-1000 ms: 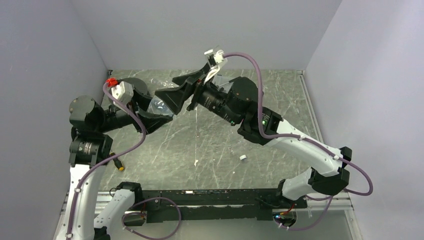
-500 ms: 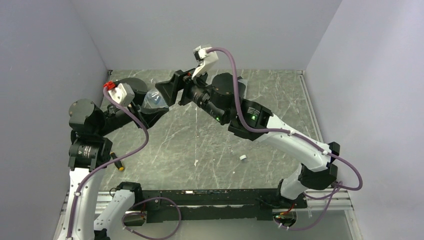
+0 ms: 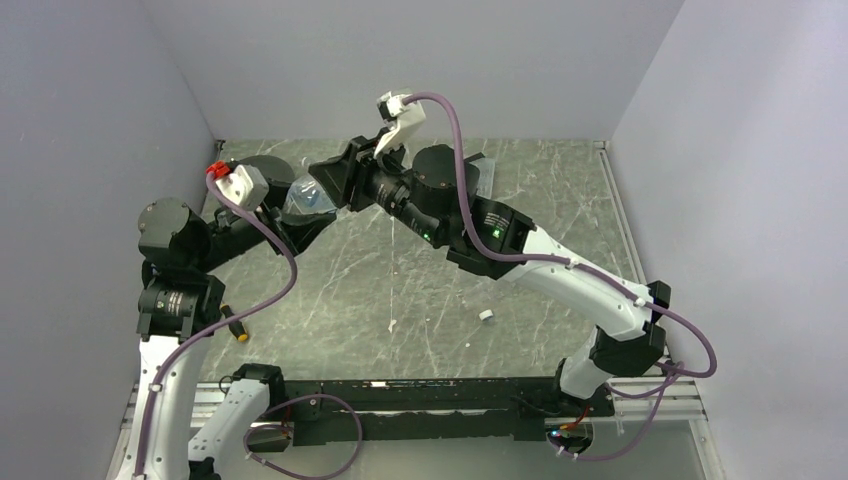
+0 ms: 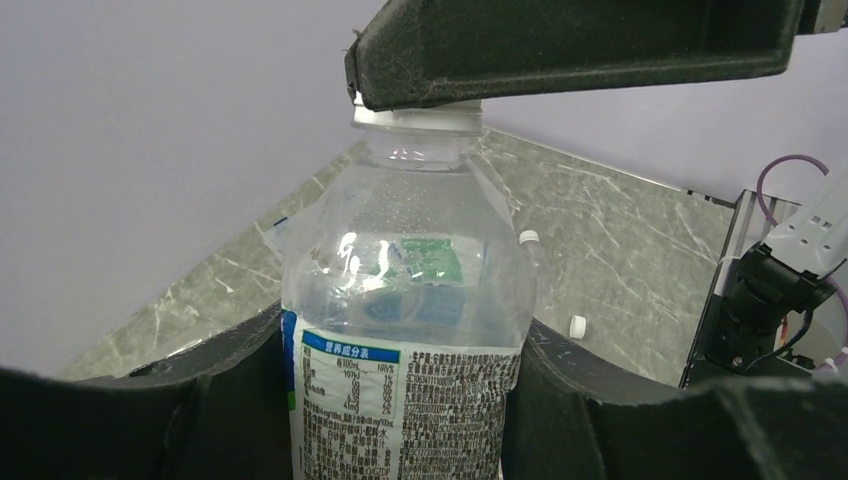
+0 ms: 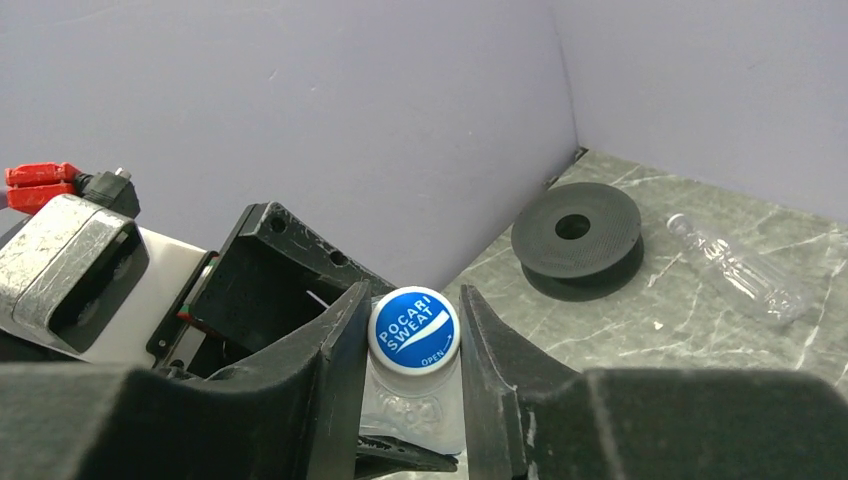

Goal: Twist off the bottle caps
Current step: Unscrew the bottle cap from the plastic bottle.

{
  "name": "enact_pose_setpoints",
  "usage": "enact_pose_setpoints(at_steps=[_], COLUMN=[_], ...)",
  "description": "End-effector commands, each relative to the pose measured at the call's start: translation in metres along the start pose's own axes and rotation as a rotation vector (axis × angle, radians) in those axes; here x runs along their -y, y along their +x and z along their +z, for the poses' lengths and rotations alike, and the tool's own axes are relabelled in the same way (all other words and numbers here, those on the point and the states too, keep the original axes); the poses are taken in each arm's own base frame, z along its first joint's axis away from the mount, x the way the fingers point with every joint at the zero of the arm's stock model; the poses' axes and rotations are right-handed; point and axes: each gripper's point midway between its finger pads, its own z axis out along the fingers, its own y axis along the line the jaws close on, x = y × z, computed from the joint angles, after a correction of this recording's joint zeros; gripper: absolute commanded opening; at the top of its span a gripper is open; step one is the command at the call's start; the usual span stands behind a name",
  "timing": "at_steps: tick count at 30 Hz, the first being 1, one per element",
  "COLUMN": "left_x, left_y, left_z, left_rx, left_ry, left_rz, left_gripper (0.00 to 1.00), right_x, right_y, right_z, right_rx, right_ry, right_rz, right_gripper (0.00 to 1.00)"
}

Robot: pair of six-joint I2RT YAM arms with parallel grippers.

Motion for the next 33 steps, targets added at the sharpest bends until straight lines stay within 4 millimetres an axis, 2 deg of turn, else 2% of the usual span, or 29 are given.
enact_pose_setpoints(at_steps=[1, 8, 11, 15, 21, 29, 33], left_x=[-0.001, 0.000, 0.012, 0.032, 0.056, 0.074, 0.083], left_y=[-0.005, -0.009, -0.014, -0.024, -0.041, -0.059, -0.065], left_z=[0.000, 0.001, 0.001, 0.000, -0.005, -0.012, -0.017], left_rx=[0.023, 0.031, 0.033, 0.030, 0.042, 0.045, 0.039], left_ry=[-0.005, 0.001, 0.057, 0.170, 0.295, 0.389, 0.446], left_rz=[0.015, -0.016, -0.057, -0.117, -0.207, -0.250, -0.253], left_gripper=[0.00, 0.00, 0.00, 0.00, 0.00, 0.00, 0.00], right_x=[-0.014, -0.022, -0.033, -0.045, -0.074, -0.086, -0.098], right_y=[-0.025, -0.026, -0.026, -0.028, -0.031, -0.039, -0.030], right_z=[0.006, 0.011, 0.005, -0.011, -0.037, -0.074, -0.094], right_rx=[0.075, 0.075, 0.064, 0.059, 0.073, 0.053, -0.013], right_ry=[-0.034, -0.074, -0.163, -0.299, -0.578, -0.937, -1.152], right_rz=[0.059, 0.037, -0.012, -0.021, -0.058, -0.046, -0.092], right_gripper=[0.19, 0.02, 0.00, 0.00, 0.00, 0.00, 0.00])
